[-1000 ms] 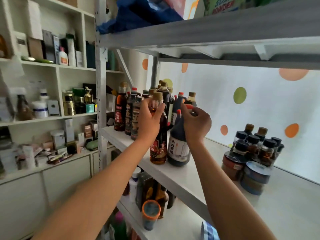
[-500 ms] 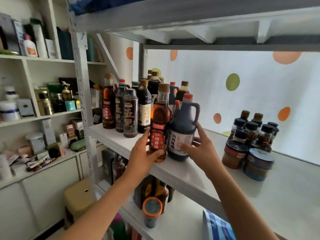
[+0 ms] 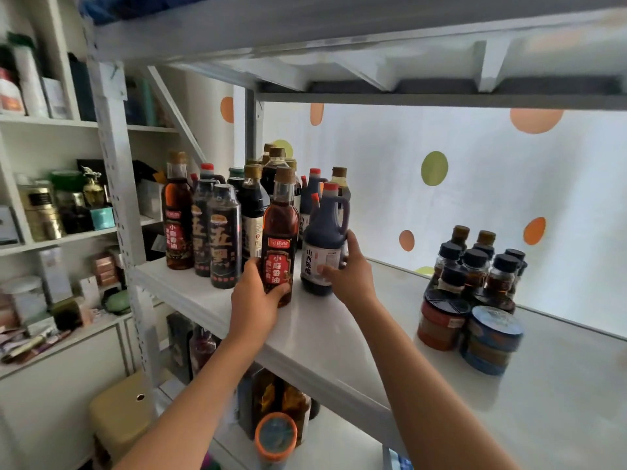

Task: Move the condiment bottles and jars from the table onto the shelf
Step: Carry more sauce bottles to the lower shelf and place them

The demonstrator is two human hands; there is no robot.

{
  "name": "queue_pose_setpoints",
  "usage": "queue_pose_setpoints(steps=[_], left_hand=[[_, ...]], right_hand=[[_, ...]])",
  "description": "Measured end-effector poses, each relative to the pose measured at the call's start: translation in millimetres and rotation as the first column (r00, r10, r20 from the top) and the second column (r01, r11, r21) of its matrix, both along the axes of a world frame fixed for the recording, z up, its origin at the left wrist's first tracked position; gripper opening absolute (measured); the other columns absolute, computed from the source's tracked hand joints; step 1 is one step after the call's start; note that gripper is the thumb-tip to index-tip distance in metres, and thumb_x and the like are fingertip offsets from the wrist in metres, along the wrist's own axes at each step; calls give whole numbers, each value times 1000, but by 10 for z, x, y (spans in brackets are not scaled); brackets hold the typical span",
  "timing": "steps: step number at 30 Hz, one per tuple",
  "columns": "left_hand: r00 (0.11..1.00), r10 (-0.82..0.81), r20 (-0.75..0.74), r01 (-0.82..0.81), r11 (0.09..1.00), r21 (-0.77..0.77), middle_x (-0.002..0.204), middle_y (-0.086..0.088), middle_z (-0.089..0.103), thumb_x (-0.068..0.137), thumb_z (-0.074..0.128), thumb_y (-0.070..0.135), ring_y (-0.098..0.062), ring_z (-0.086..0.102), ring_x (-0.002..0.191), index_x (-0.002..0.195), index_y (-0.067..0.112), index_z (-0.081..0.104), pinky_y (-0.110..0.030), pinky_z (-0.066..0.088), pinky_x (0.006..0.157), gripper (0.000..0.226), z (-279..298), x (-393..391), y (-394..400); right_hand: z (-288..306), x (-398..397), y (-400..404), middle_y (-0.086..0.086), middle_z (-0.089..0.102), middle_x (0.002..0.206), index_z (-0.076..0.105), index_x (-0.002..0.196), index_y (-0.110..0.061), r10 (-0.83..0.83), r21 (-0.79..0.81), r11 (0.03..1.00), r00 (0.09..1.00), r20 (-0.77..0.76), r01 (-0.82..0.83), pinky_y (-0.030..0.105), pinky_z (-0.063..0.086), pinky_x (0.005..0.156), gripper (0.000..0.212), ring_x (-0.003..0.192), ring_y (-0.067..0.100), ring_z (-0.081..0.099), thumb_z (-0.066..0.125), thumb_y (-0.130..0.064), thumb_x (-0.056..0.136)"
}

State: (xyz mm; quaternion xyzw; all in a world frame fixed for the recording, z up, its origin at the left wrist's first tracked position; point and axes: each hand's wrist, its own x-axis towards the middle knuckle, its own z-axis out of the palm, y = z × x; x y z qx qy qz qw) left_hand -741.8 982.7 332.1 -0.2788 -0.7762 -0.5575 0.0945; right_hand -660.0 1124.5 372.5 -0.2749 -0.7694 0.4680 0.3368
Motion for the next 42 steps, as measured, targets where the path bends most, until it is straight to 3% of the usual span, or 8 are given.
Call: queue_pose_setpoints(steps=[8, 15, 20, 23, 27, 30, 36, 42], left_hand=[[995, 79, -66, -80, 997, -13, 135, -9, 50, 84, 73, 19, -25, 50, 125, 138, 11, 37, -39, 43, 103, 66, 9, -77, 338], [990, 111, -93, -114, 993, -33, 136, -10, 48, 83, 74, 21, -26, 49, 127, 139, 12, 35, -42, 44, 105, 68, 13, -125, 437], [980, 164, -110, -173, 982, -78, 137, -11, 45, 82, 75, 25, -29, 48, 128, 136, 9, 42, -45, 45, 105, 66, 45, -187, 503], [977, 176, -122, -188, 977, -96, 141, -13, 44, 81, 76, 27, -30, 45, 131, 136, 6, 43, -45, 43, 106, 67, 59, -242, 561], [972, 190, -141, -210, 967, -145, 135, -14, 49, 83, 74, 30, -32, 49, 126, 131, 3, 48, -40, 43, 102, 61, 59, -313, 648], [969, 196, -151, -223, 956, -193, 129, -14, 53, 84, 72, 33, -32, 53, 120, 129, 4, 50, -39, 44, 98, 59, 83, -356, 716], [970, 197, -141, -229, 938, -260, 132, -14, 51, 89, 64, 38, -31, 53, 119, 137, 4, 42, -37, 44, 95, 63, 114, -401, 850], [982, 148, -114, -165, 972, -167, 127, -13, 57, 88, 68, 30, -31, 57, 115, 135, 5, 43, -40, 46, 93, 58, 32, -453, 845]], right_hand=[[56, -501, 414, 11, 62, 132, 23, 151, -31, -34, 55, 998, 999, 14, 33, 48, 55, 94, 82, 120, 33, 60, 67, -4, 88], [60, -834, 594, 12, 59, 136, 15, 156, -34, -24, 89, 996, 999, 42, 20, 47, 54, 95, 90, 123, 33, 58, 68, -7, 88], [16, -1010, 646, 10, 62, 132, 19, 153, -36, -24, 122, 992, 1000, 17, 22, 49, 55, 92, 90, 118, 32, 61, 70, -6, 85], [-48, -1062, 665, 7, 65, 125, 30, 148, -32, -38, 131, 991, 999, -20, 40, 46, 57, 87, 78, 111, 29, 64, 72, -12, 84], [-231, -1001, 705, 5, 69, 116, 57, 122, -14, -35, 71, 997, 993, -109, 43, 27, 46, 80, 45, 102, 19, 64, 78, -20, 82], [-347, -985, 726, 3, 68, 114, 57, 121, -15, -6, 97, 995, 994, -109, 17, 25, 44, 81, 48, 97, 15, 60, 79, -18, 78], [-385, -1037, 782, 14, 60, 112, 57, 116, -4, -88, 158, 983, 996, -11, 88, 28, 42, 79, 45, 101, 28, 58, 71, -15, 75], [-375, -1043, 796, 11, 64, 107, 57, 113, -6, -105, 153, 983, 994, 33, 99, 29, 44, 77, 40, 97, 26, 60, 69, -14, 75]])
